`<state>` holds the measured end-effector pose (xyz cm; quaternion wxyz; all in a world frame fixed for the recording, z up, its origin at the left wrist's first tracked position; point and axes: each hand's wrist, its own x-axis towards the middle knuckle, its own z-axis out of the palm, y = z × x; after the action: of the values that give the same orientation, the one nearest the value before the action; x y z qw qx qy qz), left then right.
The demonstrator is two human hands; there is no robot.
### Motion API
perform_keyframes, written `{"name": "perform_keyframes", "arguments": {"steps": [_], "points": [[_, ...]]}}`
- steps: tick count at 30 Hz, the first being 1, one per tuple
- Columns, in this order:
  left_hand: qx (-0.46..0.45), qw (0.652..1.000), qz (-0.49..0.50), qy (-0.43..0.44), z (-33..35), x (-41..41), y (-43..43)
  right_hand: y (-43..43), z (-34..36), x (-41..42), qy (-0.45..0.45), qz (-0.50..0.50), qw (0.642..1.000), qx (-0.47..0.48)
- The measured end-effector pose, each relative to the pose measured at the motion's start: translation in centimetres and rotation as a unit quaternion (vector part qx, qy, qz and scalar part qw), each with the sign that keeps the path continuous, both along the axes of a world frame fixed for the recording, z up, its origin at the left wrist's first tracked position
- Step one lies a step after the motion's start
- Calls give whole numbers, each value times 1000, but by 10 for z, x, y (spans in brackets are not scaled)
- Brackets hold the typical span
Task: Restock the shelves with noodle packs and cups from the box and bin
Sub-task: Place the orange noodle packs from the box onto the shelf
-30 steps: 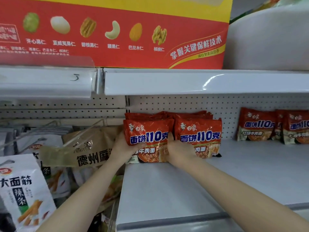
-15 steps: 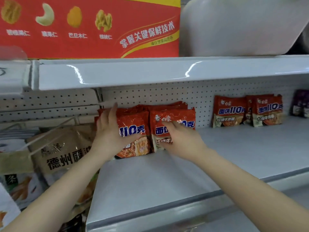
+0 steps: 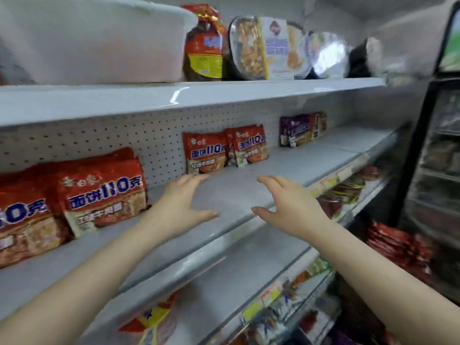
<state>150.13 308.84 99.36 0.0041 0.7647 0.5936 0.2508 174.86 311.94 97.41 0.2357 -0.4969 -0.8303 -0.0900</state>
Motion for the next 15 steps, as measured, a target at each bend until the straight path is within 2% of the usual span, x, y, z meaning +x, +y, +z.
{"name": "perform_keyframes", "arguments": {"steps": [8, 15], "points": [[-10, 983, -185, -7, -35, 214, 36, -49, -37, 217, 6, -172, 984, -41], [-90, 955, -283, 10, -81, 362, 51, -81, -74, 344, 31, -283, 953, -106]]}}
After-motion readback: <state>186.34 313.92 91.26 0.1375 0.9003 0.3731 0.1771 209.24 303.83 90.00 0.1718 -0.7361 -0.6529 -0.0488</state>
